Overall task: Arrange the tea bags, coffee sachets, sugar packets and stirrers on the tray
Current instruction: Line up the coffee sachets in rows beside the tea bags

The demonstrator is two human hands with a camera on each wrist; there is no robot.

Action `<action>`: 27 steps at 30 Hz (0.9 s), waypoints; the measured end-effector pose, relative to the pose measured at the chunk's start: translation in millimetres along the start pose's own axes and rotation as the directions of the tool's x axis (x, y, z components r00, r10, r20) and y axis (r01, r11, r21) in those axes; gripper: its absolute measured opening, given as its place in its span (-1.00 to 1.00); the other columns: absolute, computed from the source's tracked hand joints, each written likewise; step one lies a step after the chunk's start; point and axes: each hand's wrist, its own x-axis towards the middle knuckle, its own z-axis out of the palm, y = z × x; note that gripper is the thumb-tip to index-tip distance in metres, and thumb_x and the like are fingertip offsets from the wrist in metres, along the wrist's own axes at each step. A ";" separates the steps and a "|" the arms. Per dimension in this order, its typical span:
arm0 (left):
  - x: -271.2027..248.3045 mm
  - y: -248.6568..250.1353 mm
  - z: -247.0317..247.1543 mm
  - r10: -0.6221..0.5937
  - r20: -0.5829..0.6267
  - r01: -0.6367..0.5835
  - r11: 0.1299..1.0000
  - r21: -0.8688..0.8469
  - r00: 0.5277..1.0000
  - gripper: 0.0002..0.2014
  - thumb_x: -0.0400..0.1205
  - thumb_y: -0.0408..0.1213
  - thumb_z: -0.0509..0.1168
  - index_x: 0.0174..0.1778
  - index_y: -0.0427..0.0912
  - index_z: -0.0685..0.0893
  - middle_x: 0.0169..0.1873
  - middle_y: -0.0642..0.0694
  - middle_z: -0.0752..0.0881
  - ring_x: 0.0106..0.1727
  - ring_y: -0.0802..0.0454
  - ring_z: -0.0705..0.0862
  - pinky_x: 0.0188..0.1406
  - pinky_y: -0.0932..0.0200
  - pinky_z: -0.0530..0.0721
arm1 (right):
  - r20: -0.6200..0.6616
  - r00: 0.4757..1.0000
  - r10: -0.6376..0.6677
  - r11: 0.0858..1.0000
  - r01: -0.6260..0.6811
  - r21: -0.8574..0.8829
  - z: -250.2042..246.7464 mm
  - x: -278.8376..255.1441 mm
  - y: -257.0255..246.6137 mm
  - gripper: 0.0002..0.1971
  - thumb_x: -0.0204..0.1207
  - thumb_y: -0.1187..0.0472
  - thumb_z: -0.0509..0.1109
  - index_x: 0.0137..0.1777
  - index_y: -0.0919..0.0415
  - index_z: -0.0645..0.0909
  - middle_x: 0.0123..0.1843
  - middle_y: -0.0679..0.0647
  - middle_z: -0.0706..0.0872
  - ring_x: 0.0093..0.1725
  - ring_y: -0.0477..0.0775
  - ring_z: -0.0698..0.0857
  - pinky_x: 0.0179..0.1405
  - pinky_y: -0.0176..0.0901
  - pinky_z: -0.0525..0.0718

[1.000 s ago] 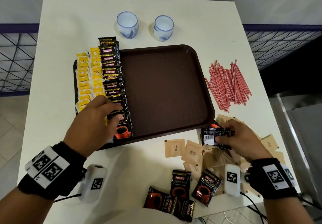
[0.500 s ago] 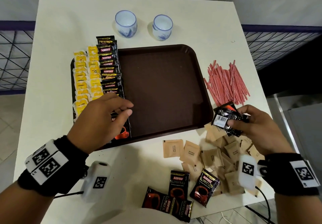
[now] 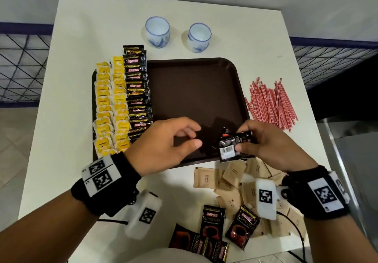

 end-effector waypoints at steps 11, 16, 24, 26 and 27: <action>17.7 -7.5 -21.8 -0.225 -0.180 0.151 0.923 -0.354 0.957 -0.80 0.54 -0.30 0.54 0.02 -0.19 0.71 -0.17 -0.08 0.87 -0.17 -0.02 0.85 -0.26 -0.13 0.86 | -0.041 0.975 -0.221 0.952 0.224 0.210 42.1 72.7 -57.0 -0.81 0.45 0.36 0.59 -0.05 0.12 0.68 -0.08 0.33 0.69 -0.19 0.10 0.69 -0.37 -0.13 0.72; 14.9 -19.3 -33.8 -0.240 -0.144 0.155 0.884 -0.441 0.960 -0.50 0.42 -0.43 0.62 0.22 -0.06 0.64 -0.03 -0.14 0.84 -0.14 -0.05 0.84 -0.28 -0.03 0.85 | -0.071 0.970 -0.234 0.912 0.244 0.330 56.6 92.8 -67.7 -0.86 0.54 0.47 0.46 -0.02 0.24 0.68 -0.11 0.38 0.73 -0.26 0.15 0.74 -0.48 -0.18 0.72; 15.8 -31.0 -43.4 -0.271 -0.300 0.089 0.859 -0.503 0.915 -0.50 0.49 -0.58 0.52 0.24 -0.03 0.66 -0.06 -0.15 0.83 -0.14 -0.10 0.85 -0.33 -0.01 0.84 | -0.334 0.932 -0.142 0.865 0.281 0.416 42.8 121.4 -72.0 -0.71 0.53 0.50 0.45 0.01 0.07 0.60 -0.26 0.06 0.71 -0.36 0.05 0.67 -0.61 -0.15 0.60; 12.7 -34.2 -47.2 -0.303 -0.321 0.091 0.839 -0.537 0.898 -0.54 0.51 -0.57 0.50 0.23 -0.05 0.66 -0.07 -0.16 0.84 -0.13 -0.12 0.86 -0.30 -0.03 0.85 | -0.365 0.923 -0.123 0.857 0.284 0.429 32.4 129.1 -70.6 -0.61 0.49 0.57 0.42 0.12 0.08 0.59 -0.23 0.18 0.64 -0.37 0.11 0.64 -0.63 -0.17 0.59; 11.8 -36.3 -49.9 -0.316 -0.331 0.090 0.830 -0.550 0.889 -0.56 0.52 -0.56 0.50 0.21 -0.03 0.66 -0.07 -0.15 0.84 -0.12 -0.12 0.86 -0.29 -0.03 0.86 | -0.365 0.924 -0.117 0.866 0.275 0.418 28.9 135.0 -70.7 -0.62 0.48 0.59 0.40 0.10 0.10 0.62 -0.18 0.22 0.63 -0.35 0.12 0.64 -0.62 -0.18 0.61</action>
